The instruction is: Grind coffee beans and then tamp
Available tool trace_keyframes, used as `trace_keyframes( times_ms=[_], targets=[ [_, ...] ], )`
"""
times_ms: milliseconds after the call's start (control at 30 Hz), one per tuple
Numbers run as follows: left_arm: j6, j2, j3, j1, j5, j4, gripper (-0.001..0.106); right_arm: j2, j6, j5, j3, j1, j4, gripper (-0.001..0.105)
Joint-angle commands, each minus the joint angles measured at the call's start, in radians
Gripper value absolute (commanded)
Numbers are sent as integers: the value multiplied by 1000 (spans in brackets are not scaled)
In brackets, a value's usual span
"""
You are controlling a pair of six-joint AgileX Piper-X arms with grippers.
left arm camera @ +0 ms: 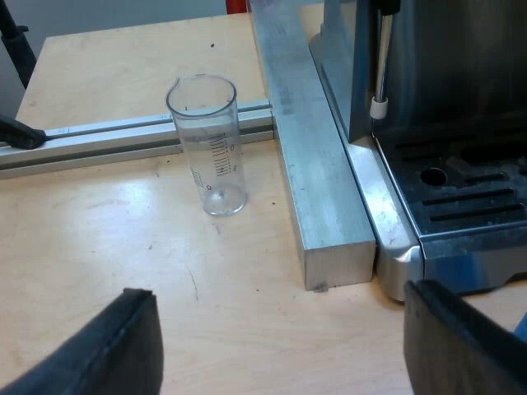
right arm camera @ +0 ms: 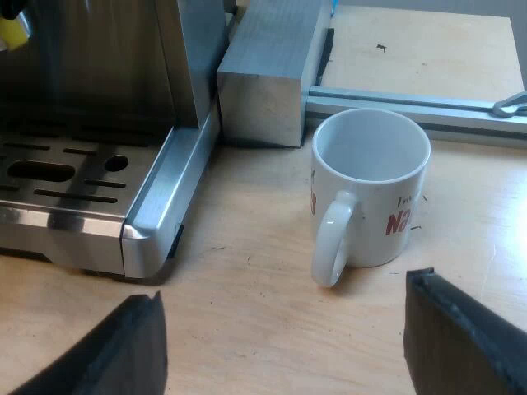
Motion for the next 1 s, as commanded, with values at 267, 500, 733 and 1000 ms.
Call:
trace_keyframes(
  times_ms=[267, 500, 733, 1000],
  targets=[
    [-10, -137, 0, -2, -3, -14, 63, -43, -11, -5, -5, -3, -15, 62],
    [-10, -134, 0, -2, 74, -14, 63, -21, 94, -2, -25, -3, -14, 62],
    [-10, -88, -6, -76, 159, -16, 63, 87, 75, -37, -128, 3, 25, 62],
    [-10, -8, -28, -210, 227, -64, 63, 210, 24, -155, -212, 129, 28, 62]
  ],
)
